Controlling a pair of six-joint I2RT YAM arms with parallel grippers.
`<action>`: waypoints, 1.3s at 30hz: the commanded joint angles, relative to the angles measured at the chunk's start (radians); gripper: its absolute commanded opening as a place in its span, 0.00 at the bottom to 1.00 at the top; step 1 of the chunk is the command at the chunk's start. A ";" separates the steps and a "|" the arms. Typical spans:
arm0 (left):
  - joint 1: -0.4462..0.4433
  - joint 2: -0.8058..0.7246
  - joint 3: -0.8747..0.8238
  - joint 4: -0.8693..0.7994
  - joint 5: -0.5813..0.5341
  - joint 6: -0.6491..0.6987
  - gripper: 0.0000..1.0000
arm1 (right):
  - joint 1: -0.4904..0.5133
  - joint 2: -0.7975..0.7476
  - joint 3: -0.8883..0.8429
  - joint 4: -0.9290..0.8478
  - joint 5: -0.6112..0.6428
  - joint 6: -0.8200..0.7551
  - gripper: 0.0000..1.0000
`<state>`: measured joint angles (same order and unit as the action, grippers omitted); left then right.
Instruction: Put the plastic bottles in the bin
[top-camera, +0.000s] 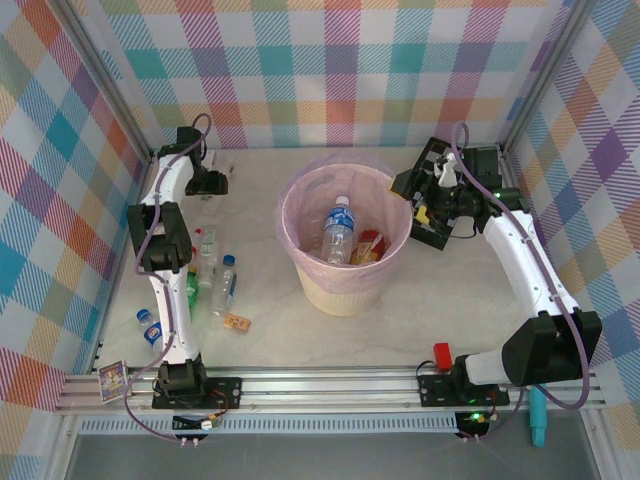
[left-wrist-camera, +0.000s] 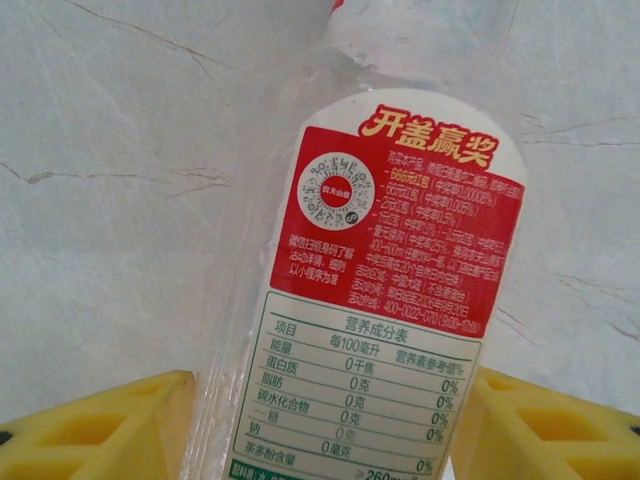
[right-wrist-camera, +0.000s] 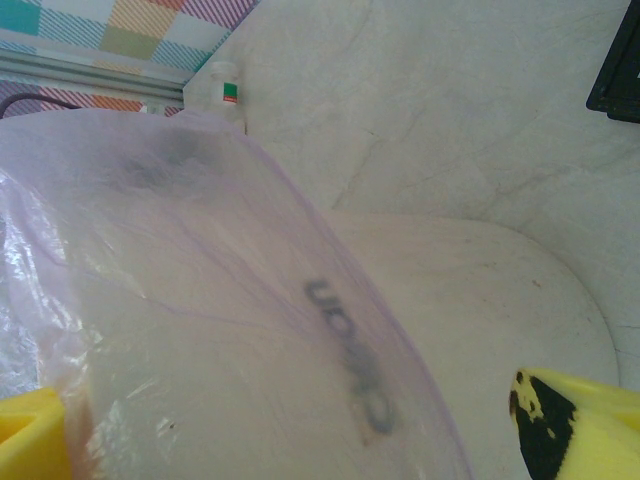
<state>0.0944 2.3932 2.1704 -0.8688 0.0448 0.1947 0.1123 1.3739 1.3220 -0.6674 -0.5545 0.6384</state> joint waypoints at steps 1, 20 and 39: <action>0.013 -0.122 0.015 -0.036 0.041 -0.021 0.62 | 0.000 0.013 0.022 -0.006 -0.019 -0.023 0.96; -0.108 -0.767 -0.256 0.060 0.481 -0.189 0.52 | -0.001 0.027 0.052 0.006 -0.018 -0.024 0.96; -0.691 -0.973 -0.390 -0.060 0.391 -0.243 0.40 | 0.000 0.046 0.037 0.026 -0.006 -0.022 0.96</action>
<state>-0.5430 1.3945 1.8034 -0.8932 0.4633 -0.0086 0.1127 1.4063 1.3434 -0.6621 -0.5694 0.6350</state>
